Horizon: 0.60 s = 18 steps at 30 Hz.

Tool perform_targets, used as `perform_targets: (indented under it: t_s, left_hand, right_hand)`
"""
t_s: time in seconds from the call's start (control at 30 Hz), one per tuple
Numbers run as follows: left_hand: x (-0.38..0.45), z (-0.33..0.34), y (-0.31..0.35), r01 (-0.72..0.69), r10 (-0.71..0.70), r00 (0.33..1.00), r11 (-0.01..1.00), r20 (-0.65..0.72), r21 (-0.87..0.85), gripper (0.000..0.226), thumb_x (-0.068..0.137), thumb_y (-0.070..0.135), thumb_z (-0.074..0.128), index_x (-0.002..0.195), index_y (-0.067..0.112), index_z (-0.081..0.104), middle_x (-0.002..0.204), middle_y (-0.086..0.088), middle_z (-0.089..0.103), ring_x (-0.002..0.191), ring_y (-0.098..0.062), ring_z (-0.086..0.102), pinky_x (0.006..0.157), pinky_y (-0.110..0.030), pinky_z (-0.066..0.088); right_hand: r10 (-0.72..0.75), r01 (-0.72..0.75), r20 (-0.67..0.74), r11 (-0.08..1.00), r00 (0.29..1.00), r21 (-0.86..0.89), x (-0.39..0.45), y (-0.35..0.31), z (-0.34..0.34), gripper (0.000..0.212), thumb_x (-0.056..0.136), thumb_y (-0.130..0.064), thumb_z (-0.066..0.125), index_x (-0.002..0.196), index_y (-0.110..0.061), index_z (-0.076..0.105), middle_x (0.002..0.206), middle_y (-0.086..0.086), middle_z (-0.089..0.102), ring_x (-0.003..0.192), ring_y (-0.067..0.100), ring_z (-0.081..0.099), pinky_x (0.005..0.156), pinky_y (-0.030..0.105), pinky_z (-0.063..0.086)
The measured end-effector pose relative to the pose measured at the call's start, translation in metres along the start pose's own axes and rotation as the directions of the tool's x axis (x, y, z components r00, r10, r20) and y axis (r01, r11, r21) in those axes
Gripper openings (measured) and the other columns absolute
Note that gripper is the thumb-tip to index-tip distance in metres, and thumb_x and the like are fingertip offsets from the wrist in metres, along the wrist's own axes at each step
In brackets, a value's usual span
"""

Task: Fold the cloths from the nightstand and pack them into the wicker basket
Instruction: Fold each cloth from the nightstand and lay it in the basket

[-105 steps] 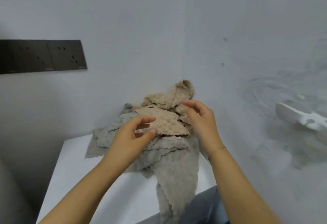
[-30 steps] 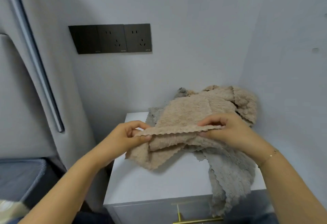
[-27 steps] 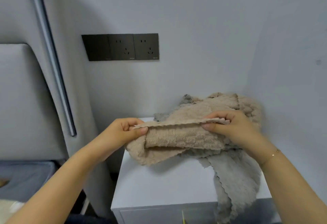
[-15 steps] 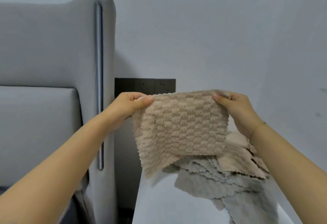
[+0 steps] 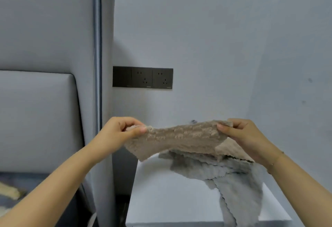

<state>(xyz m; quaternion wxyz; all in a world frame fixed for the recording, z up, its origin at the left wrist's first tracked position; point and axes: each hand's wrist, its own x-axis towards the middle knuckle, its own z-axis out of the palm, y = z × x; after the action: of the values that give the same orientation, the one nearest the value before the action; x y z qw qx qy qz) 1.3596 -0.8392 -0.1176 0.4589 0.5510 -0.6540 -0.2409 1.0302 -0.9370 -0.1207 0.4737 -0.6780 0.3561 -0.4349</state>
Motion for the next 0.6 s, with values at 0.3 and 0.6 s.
perform_targets:
  t_s: [0.3,0.6]
  left_hand:
    - [-0.092,0.054,-0.091,0.206,-0.213,0.876,0.977,0.433,0.064,0.021,0.078,0.047,0.072,0.082,0.027,0.078,0.062,-0.004,0.05,0.06,-0.011,0.044,0.06,-0.02,0.039]
    - [-0.093,0.056,-0.098,0.252,-0.211,0.815,0.968,0.539,-0.003,0.02,0.082,0.044,0.071,0.079,0.024,0.076,0.059,0.003,0.045,0.058,-0.016,0.036,0.057,-0.023,0.031]
  right_hand:
    - [0.369,-0.216,0.34,0.886,0.865,-0.41,-0.086,0.088,0.004,0.037,0.077,-0.032,0.08,0.087,0.003,0.075,0.071,0.01,0.061,0.064,0.017,0.05,0.064,0.024,0.038]
    - [0.405,-0.292,0.323,0.892,0.855,-0.344,-0.099,0.106,0.006,0.017,0.082,-0.028,0.076,0.081,-0.011,0.077,0.061,0.0,0.053,0.054,0.008,0.042,0.054,0.018,0.034]
